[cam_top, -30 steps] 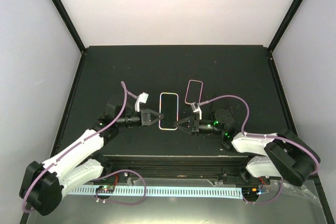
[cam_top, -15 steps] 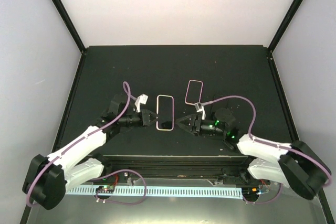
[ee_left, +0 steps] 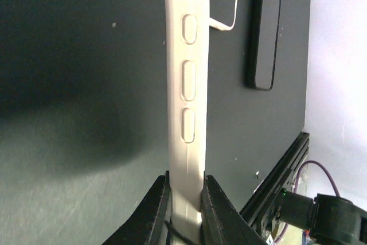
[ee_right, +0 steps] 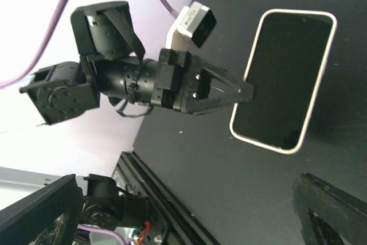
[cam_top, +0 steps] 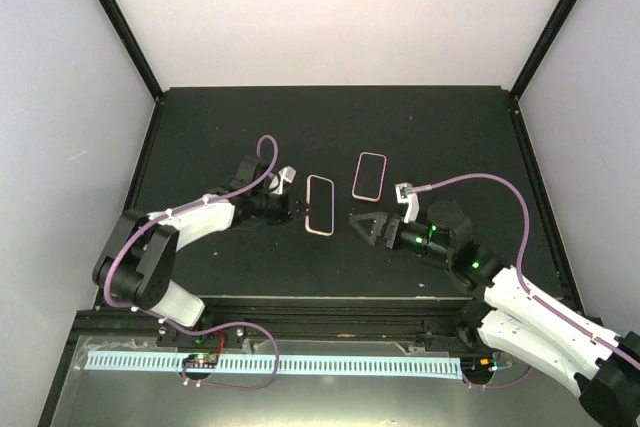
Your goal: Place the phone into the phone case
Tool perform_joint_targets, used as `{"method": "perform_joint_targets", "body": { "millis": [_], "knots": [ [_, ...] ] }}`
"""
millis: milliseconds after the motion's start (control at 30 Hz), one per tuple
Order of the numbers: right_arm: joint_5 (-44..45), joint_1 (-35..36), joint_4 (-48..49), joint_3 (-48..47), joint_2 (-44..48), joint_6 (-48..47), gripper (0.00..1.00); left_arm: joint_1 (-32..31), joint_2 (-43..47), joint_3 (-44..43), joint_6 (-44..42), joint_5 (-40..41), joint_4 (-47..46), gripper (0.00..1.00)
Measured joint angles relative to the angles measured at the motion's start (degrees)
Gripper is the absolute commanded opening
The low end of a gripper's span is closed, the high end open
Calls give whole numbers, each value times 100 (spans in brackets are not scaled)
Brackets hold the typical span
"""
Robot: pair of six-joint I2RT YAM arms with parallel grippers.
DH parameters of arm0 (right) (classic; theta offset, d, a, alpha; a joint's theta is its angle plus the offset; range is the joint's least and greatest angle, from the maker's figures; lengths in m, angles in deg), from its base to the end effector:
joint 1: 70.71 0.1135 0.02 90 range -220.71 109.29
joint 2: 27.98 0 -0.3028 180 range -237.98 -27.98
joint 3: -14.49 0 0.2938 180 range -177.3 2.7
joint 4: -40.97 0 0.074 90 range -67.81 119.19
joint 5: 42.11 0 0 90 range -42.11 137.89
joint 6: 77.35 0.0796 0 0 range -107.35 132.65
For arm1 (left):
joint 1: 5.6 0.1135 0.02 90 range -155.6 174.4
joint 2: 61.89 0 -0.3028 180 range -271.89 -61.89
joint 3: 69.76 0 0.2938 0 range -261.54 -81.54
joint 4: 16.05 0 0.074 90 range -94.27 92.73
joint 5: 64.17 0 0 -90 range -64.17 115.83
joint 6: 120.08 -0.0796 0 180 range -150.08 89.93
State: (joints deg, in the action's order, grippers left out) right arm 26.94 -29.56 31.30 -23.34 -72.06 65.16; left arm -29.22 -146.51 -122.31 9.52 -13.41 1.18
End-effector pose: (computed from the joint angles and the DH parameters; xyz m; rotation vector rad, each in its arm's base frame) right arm 0.1599 0.1775 0.2515 -0.0831 2.1027 1.4107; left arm 0.2813 -0.1780 0.1561 -0.0209 2.6121 -1.2896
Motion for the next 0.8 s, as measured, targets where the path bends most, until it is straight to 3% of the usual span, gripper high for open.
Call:
{"method": "perform_joint_targets", "body": {
  "millis": [400,500,633,800],
  "knots": [
    [581,0,-1016,-72,280,-448,100,74,-1147,-378,-61,-17,-269,17],
    [678,0,-1154,-96,341,-487,100,81,-1204,-367,-66,-22,-284,28],
    [758,0,-1224,-105,389,-516,100,94,-1198,-367,-170,7,-304,51],
    [1032,0,-1355,-105,435,-564,100,111,-975,-315,-341,260,-66,61]
  ]
}}
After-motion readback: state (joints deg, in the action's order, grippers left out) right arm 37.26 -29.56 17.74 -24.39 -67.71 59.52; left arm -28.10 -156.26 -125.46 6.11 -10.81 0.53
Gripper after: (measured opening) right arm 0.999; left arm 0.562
